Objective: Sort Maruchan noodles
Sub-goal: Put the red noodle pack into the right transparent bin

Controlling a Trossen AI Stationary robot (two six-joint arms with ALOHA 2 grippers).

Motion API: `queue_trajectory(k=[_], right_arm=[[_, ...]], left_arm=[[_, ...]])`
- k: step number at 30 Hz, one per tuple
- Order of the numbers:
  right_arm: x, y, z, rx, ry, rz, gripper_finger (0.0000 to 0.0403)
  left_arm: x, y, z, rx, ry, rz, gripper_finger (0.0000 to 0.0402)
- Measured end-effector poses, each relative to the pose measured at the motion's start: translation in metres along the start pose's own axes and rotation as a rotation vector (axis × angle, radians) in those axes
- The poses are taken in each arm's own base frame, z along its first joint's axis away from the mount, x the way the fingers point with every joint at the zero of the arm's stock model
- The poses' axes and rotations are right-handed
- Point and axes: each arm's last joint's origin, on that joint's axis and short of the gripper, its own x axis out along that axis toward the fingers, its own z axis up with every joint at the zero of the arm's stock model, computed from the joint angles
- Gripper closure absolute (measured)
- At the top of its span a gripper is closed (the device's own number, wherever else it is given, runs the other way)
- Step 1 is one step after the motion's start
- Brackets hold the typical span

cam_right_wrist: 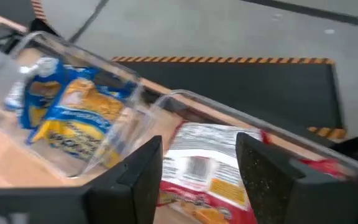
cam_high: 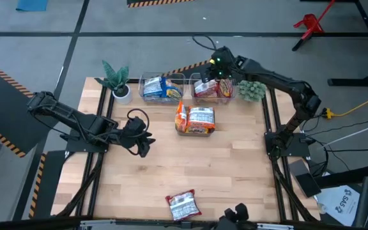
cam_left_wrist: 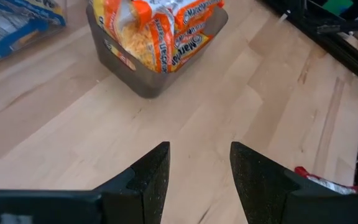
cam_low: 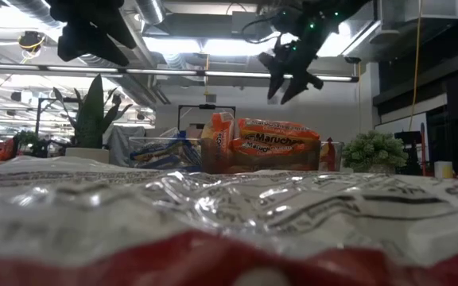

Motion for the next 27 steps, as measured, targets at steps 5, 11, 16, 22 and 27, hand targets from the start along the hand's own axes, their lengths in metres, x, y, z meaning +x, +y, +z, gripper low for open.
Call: queue_trajectory(k=[5, 11, 16, 22, 27], right_arm=[[0.026, -0.003, -0.023, 0.029, 0.051, 0.011, 0.0227], [0.065, -0.016, -0.066, 0.070, 0.132, -0.028, 0.0231], [0.078, -0.022, -0.087, 0.060, 0.237, -0.050, 0.0231], [0.059, -0.014, -0.067, 0.062, 0.194, 0.046, 0.0231], [0.005, 0.000, -0.033, 0.042, 0.120, 0.181, 0.0231]], left_arm=[[0.000, 0.001, 0.000, 0.002, -0.022, 0.019, 0.0238], [0.001, 0.001, 0.000, 0.000, -0.021, 0.020, 0.0238], [0.002, 0.000, 0.000, -0.005, -0.020, 0.021, 0.0238], [0.003, -0.001, 0.000, -0.010, -0.017, 0.009, 0.0238], [0.004, -0.013, 0.001, 0.056, -0.044, -0.094, 0.0238]])
